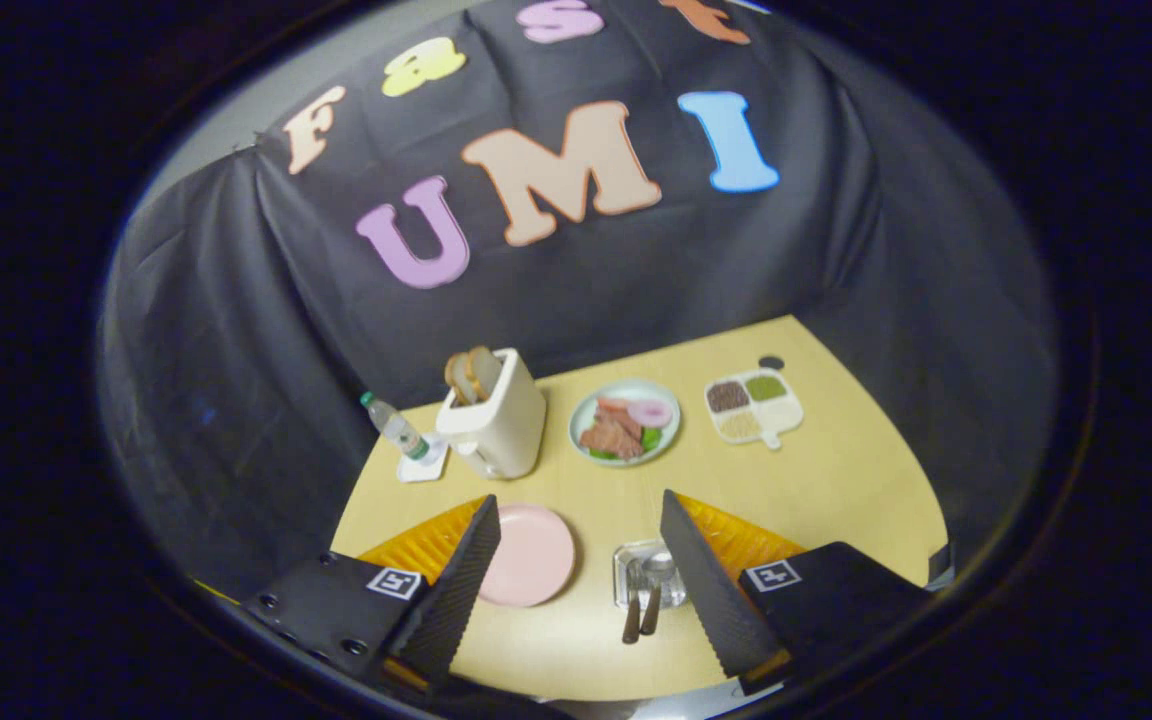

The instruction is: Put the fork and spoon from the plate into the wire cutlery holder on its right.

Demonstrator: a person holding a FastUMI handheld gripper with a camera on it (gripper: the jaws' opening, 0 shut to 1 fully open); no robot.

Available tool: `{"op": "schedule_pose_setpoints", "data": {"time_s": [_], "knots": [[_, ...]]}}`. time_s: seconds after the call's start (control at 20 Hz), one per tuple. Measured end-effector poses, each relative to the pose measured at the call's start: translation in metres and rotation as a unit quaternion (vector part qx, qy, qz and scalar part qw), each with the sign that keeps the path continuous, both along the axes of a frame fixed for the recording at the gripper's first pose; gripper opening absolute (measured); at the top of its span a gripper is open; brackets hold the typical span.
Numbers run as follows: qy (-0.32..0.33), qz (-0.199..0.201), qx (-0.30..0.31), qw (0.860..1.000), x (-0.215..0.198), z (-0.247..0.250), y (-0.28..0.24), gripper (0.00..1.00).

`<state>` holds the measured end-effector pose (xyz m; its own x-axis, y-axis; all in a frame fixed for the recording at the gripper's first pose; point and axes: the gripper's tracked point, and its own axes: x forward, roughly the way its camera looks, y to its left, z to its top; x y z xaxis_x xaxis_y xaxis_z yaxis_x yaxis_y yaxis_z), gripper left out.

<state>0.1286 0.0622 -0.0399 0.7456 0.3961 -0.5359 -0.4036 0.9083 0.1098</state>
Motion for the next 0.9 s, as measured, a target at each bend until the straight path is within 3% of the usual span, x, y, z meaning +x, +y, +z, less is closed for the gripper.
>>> {"op": "schedule_pose_setpoints", "data": {"time_s": [0.25, 0.5, 0.9], "knots": [[-0.146, 0.002, 0.028, 0.989, -0.011, 0.043, 0.020, 1.00], [-0.243, 0.005, 0.027, 0.970, -0.033, 0.061, 0.044, 1.00], [-0.284, -0.004, 0.040, 0.958, -0.049, 0.060, 0.060, 1.00]]}}
